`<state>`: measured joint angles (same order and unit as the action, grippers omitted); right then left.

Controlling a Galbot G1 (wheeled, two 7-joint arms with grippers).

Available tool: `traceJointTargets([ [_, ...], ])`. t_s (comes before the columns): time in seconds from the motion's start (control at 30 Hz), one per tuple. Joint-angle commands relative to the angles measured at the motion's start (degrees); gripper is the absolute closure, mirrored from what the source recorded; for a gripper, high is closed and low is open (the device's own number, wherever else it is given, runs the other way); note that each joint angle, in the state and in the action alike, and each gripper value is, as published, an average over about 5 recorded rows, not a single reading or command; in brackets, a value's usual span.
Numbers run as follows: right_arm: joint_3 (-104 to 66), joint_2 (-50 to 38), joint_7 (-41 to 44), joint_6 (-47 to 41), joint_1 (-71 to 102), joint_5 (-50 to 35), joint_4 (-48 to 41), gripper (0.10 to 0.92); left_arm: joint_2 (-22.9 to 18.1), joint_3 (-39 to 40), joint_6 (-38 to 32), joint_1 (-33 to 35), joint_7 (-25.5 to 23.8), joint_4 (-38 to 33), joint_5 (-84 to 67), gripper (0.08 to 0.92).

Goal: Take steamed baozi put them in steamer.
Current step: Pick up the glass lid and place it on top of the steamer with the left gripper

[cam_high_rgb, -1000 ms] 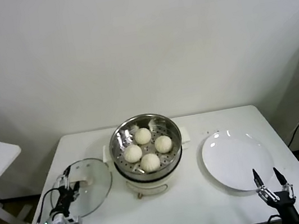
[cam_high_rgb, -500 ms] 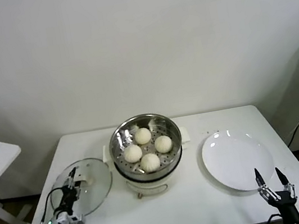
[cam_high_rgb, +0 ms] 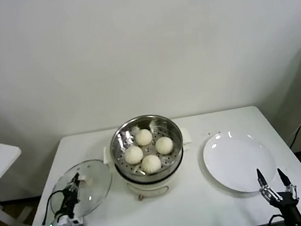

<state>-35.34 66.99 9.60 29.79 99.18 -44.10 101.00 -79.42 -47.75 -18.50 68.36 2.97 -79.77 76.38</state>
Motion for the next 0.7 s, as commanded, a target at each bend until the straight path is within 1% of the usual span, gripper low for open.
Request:
traceJointTargets([
  [0.03, 0.16, -0.03, -0.07, 0.31, -0.19, -0.11, -0.34, 0.203, 0.49, -0.33, 0.41, 0.11, 0.13, -3.44, -0.42, 0.85],
  [0.3, 0.53, -0.18, -0.09, 0.82, -0.71, -0.05, -0.81, 0.203, 2.98, -0.18, 3.16, 2.19, -1.29, -12.49, -3.56, 0.85],
  [0.53, 0.86, -0.33, -0.13, 1.09, -1.16, -0.05, -0.93, 0.203, 5.26, 0.7, 10.39, 5.44, -1.26, -22.62, -7.94, 0.85],
  [0.7, 0.91, -0.48, -0.15, 1.16, -1.28, -0.08, -0.75, 0.203, 7.07, 1.12, 15.47, 6.88, -0.81, -27.76, -9.91, 0.85],
])
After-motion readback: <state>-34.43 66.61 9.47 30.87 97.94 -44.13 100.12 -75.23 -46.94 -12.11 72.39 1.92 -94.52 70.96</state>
